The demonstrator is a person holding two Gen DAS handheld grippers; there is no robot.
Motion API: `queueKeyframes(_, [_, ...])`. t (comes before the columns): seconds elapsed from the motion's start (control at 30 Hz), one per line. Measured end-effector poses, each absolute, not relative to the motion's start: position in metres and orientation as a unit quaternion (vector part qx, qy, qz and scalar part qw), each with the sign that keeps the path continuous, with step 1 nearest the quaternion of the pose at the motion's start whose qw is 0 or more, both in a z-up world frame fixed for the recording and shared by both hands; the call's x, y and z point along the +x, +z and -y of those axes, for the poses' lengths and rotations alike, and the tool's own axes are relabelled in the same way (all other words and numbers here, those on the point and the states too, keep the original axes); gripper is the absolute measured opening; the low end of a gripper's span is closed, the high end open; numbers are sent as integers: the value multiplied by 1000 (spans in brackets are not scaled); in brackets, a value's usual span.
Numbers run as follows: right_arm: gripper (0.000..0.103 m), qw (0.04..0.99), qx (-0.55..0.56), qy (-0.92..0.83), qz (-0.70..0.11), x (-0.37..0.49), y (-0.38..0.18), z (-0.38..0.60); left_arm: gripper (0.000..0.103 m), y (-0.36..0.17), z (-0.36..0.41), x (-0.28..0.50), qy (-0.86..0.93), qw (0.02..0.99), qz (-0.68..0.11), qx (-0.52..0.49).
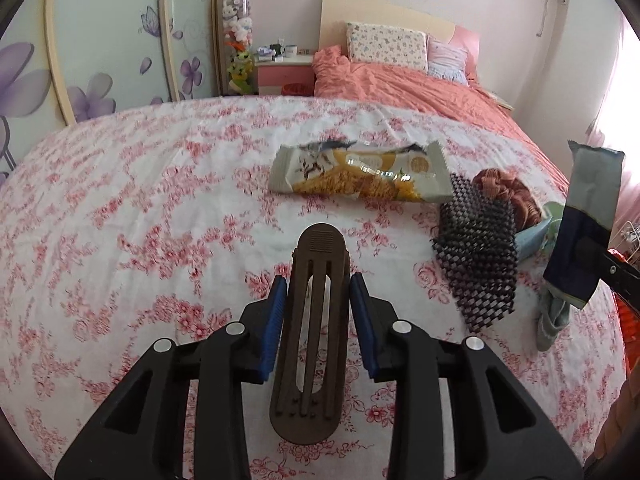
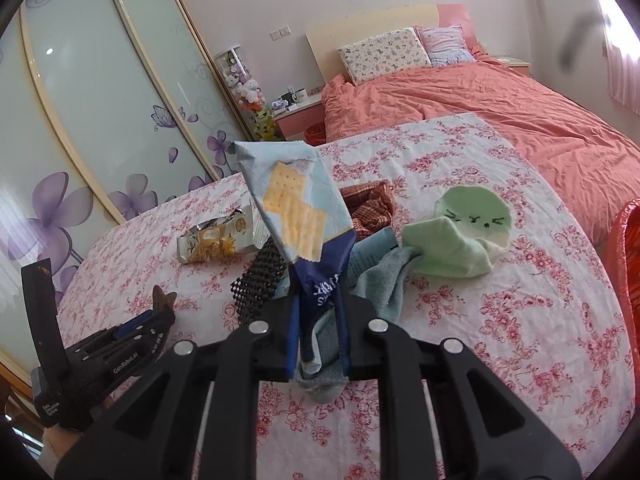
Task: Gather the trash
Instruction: 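Carry the comb and cracker bag over the orange basket and open both grippers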
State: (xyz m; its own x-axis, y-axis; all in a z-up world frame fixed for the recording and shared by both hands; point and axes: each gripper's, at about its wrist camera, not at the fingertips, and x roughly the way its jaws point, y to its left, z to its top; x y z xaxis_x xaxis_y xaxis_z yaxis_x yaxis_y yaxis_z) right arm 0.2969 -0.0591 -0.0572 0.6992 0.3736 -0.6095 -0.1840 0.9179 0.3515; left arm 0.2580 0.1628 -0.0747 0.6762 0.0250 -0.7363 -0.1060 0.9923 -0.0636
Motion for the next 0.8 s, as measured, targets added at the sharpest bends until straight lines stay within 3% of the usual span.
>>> queueKeyframes(0.8, [16, 940, 139, 118, -288, 250, 3, 123, 33, 10, -88, 234, -22, 944, -328, -13])
